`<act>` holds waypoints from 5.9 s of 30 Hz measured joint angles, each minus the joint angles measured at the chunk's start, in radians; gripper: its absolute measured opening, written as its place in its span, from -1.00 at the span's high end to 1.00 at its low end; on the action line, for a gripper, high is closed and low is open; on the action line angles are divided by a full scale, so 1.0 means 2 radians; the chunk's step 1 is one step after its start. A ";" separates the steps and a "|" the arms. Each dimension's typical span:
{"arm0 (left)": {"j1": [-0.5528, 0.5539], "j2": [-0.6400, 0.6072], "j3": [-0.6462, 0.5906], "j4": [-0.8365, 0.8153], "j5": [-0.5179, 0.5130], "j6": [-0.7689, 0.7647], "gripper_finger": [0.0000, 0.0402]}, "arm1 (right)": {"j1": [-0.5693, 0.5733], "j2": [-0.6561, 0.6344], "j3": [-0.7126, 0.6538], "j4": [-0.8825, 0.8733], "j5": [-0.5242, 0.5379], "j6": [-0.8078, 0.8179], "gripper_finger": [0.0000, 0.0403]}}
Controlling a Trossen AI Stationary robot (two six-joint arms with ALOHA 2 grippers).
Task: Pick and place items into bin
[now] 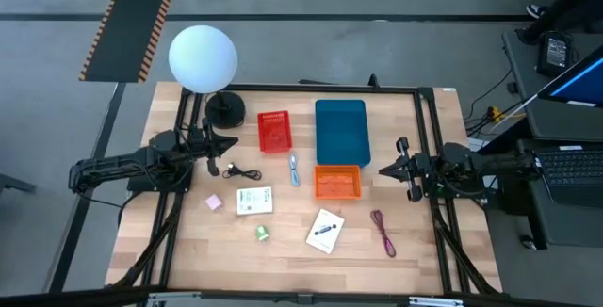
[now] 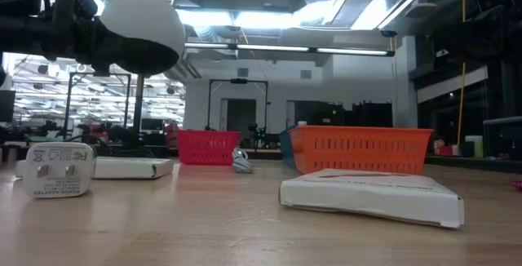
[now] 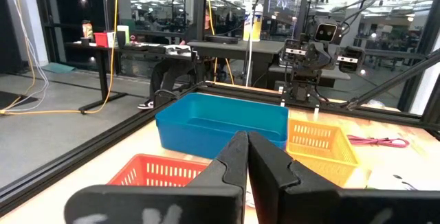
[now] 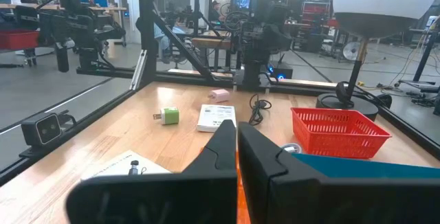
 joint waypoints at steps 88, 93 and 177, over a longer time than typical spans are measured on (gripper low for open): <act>0.000 0.000 0.000 0.000 -0.007 -0.022 0.97 | 0.000 0.000 0.000 0.001 0.025 0.026 1.00; 0.000 0.000 0.000 0.000 0.043 -0.018 0.97 | 0.000 0.000 0.000 0.002 0.042 0.025 1.00; -0.065 0.502 0.420 -0.359 0.045 -0.030 0.98 | -0.007 0.558 0.355 0.009 0.140 0.012 1.00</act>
